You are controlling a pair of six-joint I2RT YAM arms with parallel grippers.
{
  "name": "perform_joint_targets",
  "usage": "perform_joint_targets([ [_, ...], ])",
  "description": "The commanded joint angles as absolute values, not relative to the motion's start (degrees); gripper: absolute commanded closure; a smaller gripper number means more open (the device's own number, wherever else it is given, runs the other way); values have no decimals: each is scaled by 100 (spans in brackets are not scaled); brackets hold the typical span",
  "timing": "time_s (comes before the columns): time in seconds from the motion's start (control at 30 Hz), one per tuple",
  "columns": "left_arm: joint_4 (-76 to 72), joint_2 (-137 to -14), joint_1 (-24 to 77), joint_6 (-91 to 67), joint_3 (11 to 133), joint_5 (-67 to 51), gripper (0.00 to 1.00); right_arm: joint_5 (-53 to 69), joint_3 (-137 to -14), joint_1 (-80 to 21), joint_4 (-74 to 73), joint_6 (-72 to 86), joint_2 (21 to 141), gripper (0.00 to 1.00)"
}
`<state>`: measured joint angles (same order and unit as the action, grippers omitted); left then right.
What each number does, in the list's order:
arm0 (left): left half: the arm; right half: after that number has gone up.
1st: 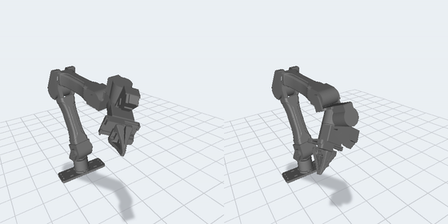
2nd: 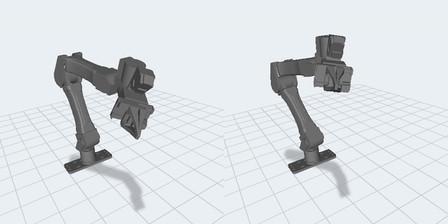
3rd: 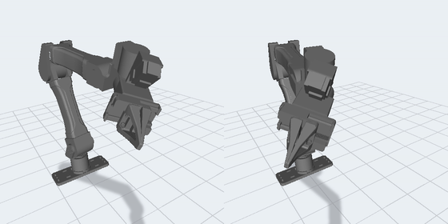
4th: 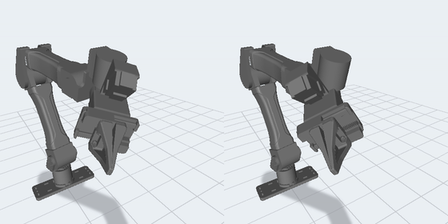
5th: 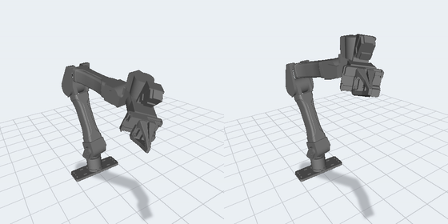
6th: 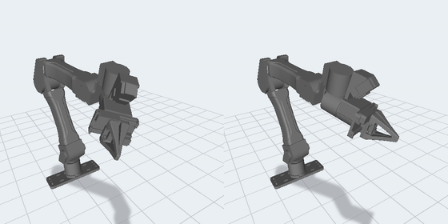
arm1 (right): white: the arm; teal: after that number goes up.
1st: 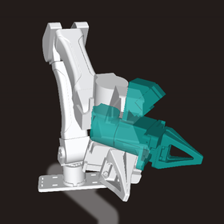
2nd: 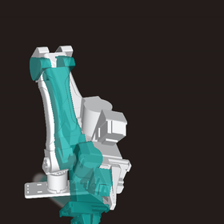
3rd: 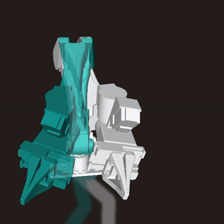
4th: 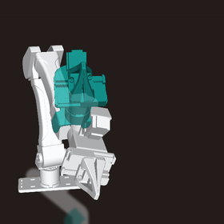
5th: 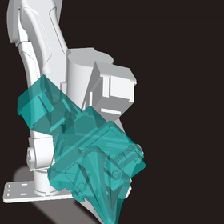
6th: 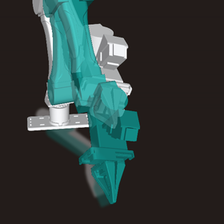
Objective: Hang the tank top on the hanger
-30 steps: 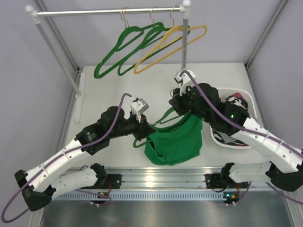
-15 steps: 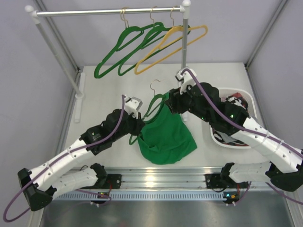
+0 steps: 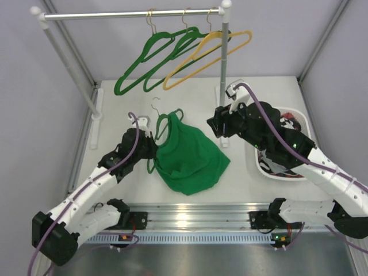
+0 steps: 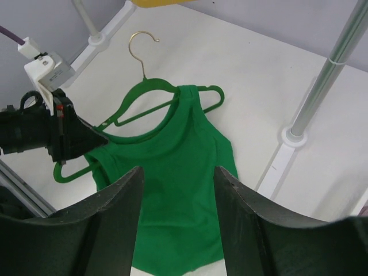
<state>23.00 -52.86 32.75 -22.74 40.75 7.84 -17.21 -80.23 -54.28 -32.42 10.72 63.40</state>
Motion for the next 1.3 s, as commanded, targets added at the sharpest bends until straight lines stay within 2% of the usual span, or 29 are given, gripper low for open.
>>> perform_joint_targets([
  [0.0, 1486, -5370, 2691, -2574, 4078, 432, 100, -1811, -7954, -5344, -3067, 1151, 6144, 48],
  [0.27, 1116, -5476, 802, -2821, 4060, -412, 100, -1688, -7875, -5317, -3103, 1151, 6038, 50],
  [0.43, 1335, -5388, -821, -2356, 4552, -1245, 100, -1530, -7814, -5291, -3103, 1134, 5924, 50],
  [0.53, 1564, -5440, -1491, -2189, 5035, -1335, 100, -1389, -7805, -5291, -3111, 1134, 5906, 52],
  [0.67, 1889, -5616, -1810, -1750, 5720, -1678, 100, -1195, -7875, -5291, -3146, 1134, 5880, 52],
  [0.97, 3092, -6178, -1819, -1012, 7662, -1538, 100, -1020, -8516, -5300, -3384, 906, 5959, 52],
  [1.27, 3902, -6670, -1819, -528, 9367, -1433, 100, -984, -8605, -5291, -3384, 879, 5959, 53],
])
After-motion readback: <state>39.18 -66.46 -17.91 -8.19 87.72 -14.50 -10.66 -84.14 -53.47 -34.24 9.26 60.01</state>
